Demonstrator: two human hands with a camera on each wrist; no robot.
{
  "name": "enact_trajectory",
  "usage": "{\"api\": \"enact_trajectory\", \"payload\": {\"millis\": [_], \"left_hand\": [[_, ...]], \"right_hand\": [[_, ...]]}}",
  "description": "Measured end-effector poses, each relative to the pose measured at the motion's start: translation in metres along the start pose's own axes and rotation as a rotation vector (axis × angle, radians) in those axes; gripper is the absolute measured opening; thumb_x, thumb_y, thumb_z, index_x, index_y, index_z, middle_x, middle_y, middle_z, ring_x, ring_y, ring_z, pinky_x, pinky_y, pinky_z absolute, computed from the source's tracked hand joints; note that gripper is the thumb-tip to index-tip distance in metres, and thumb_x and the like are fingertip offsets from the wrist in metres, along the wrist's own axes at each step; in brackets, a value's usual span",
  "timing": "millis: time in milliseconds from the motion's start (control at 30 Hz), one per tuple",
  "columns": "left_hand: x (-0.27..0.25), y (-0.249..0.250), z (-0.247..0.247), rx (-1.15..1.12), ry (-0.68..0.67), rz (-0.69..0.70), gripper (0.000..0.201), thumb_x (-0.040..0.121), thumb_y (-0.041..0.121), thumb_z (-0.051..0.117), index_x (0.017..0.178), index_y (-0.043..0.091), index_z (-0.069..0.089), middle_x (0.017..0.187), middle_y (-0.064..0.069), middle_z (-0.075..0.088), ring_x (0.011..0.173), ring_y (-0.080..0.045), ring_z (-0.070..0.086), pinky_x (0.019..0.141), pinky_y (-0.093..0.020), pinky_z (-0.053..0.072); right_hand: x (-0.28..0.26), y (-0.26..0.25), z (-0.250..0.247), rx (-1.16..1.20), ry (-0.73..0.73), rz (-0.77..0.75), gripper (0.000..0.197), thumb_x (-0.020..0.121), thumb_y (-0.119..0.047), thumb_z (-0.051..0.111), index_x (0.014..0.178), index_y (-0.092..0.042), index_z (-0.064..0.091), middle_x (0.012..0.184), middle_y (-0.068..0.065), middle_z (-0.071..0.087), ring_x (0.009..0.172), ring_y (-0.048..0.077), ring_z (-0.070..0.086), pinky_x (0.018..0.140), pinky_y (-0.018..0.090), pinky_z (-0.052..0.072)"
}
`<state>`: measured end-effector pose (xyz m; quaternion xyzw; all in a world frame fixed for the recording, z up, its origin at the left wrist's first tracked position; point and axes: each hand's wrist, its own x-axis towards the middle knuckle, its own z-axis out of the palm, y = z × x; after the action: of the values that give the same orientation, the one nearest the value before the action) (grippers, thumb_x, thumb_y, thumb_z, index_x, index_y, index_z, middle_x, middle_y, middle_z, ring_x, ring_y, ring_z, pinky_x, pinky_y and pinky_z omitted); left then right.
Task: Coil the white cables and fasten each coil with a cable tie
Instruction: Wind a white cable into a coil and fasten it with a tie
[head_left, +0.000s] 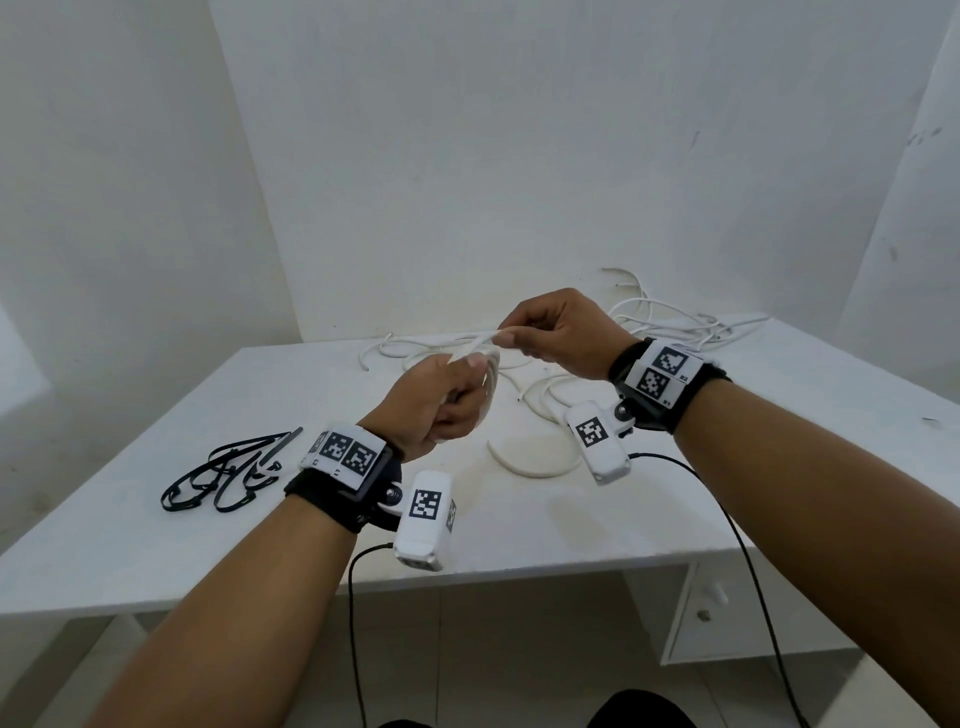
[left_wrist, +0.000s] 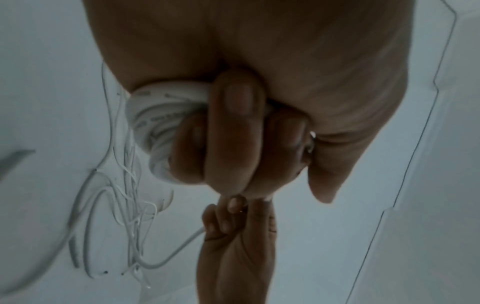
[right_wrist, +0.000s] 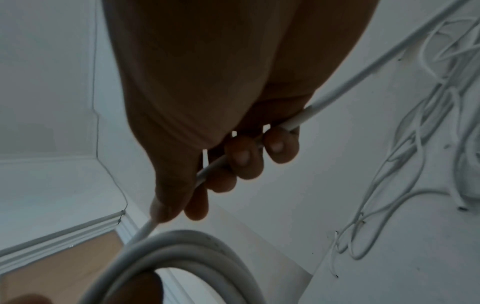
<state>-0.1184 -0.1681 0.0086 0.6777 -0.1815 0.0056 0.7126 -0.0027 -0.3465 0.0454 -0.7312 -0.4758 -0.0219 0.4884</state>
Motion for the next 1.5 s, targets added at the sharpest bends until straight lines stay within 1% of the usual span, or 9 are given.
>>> {"api": "enact_trajectory", "payload": {"millis": [167, 300, 500, 733, 833, 967, 1100, 1200, 1500], "left_hand": [[0.0, 0.006, 0.001, -0.1, 0.112, 0.057, 0.039, 0.094, 0.031, 0.041, 0.062, 0.018, 0.022, 0.041, 0.006, 0.024, 0.033, -0.008, 0.015, 0.041, -0.023, 0.006], [0.0, 0.005, 0.001, -0.184, 0.187, 0.104, 0.039, 0.093, 0.033, 0.043, 0.06, 0.021, 0.028, 0.04, 0.007, 0.025, 0.032, -0.007, 0.016, 0.042, -0.024, 0.006], [0.0, 0.018, -0.014, -0.346, 0.226, 0.229, 0.039, 0.097, 0.032, 0.04, 0.061, 0.02, 0.034, 0.04, 0.008, 0.028, 0.029, -0.004, 0.021, 0.04, -0.024, 0.008], [0.015, 0.027, -0.006, -0.377, 0.289, 0.275, 0.054, 0.098, 0.061, 0.024, 0.063, 0.021, 0.034, 0.043, 0.006, 0.026, 0.036, -0.009, 0.015, 0.043, -0.028, 0.007], [0.029, 0.028, 0.0, -0.299, 0.399, 0.272, 0.057, 0.099, 0.062, 0.018, 0.068, 0.017, 0.034, 0.047, 0.002, 0.025, 0.038, -0.012, 0.017, 0.043, -0.028, 0.011], [0.038, 0.021, -0.001, -0.214, 0.526, 0.249, 0.054, 0.102, 0.057, 0.022, 0.07, 0.016, 0.036, 0.048, 0.001, 0.029, 0.038, -0.013, 0.023, 0.046, -0.029, 0.015], [0.04, 0.011, 0.001, 0.022, 0.588, 0.246, 0.049, 0.105, 0.048, 0.023, 0.071, 0.017, 0.035, 0.048, 0.003, 0.035, 0.037, -0.014, 0.033, 0.048, -0.03, 0.02], [0.043, 0.006, 0.0, 0.263, 0.691, 0.266, 0.05, 0.107, 0.042, 0.025, 0.069, 0.012, 0.037, 0.051, -0.001, 0.04, 0.038, -0.014, 0.041, 0.043, -0.022, 0.03], [0.049, -0.018, -0.028, 0.81, 0.603, 0.272, 0.056, 0.099, 0.054, 0.035, 0.066, 0.009, 0.044, 0.052, -0.012, 0.052, 0.049, -0.027, 0.057, 0.055, -0.04, 0.049]], "right_hand": [[0.002, 0.012, 0.006, 0.048, 0.02, 0.009, 0.021, 0.097, -0.022, 0.061, 0.093, -0.007, 0.075, 0.061, 0.005, 0.052, 0.053, 0.016, 0.039, 0.052, 0.017, 0.035], [0.001, 0.025, 0.003, -0.063, 0.011, 0.05, 0.023, 0.098, -0.027, 0.059, 0.098, -0.012, 0.076, 0.06, -0.005, 0.051, 0.054, 0.012, 0.04, 0.056, 0.018, 0.036], [-0.003, 0.05, -0.014, -0.091, 0.177, 0.133, 0.006, 0.095, -0.027, 0.064, 0.096, -0.023, 0.067, 0.061, -0.005, 0.056, 0.054, 0.011, 0.044, 0.056, 0.022, 0.04], [-0.005, 0.041, 0.013, -0.248, 0.074, 0.1, 0.009, 0.09, -0.026, 0.069, 0.084, -0.02, 0.067, 0.064, -0.007, 0.062, 0.055, 0.001, 0.052, 0.063, 0.02, 0.044], [-0.009, 0.032, 0.031, -0.244, -0.041, 0.092, 0.01, 0.089, -0.026, 0.07, 0.081, -0.021, 0.067, 0.063, -0.004, 0.063, 0.055, 0.006, 0.054, 0.063, 0.026, 0.047], [-0.009, 0.021, 0.041, -0.268, -0.116, 0.075, 0.009, 0.091, -0.025, 0.068, 0.087, -0.017, 0.067, 0.065, -0.006, 0.065, 0.054, 0.002, 0.052, 0.058, 0.015, 0.041], [-0.013, 0.017, 0.048, -0.346, -0.234, 0.093, 0.022, 0.095, -0.026, 0.062, 0.116, -0.021, 0.066, 0.075, -0.013, 0.066, 0.073, 0.004, 0.064, 0.071, 0.019, 0.046], [-0.017, 0.009, 0.053, -0.405, -0.313, 0.074, 0.039, 0.097, -0.026, 0.058, 0.136, -0.024, 0.057, 0.09, -0.012, 0.065, 0.078, 0.002, 0.061, 0.074, 0.009, 0.04], [-0.016, -0.003, 0.057, -0.48, -0.343, 0.065, 0.029, 0.095, -0.023, 0.059, 0.123, -0.016, 0.066, 0.085, -0.013, 0.061, 0.08, 0.011, 0.057, 0.072, 0.021, 0.041]]}}
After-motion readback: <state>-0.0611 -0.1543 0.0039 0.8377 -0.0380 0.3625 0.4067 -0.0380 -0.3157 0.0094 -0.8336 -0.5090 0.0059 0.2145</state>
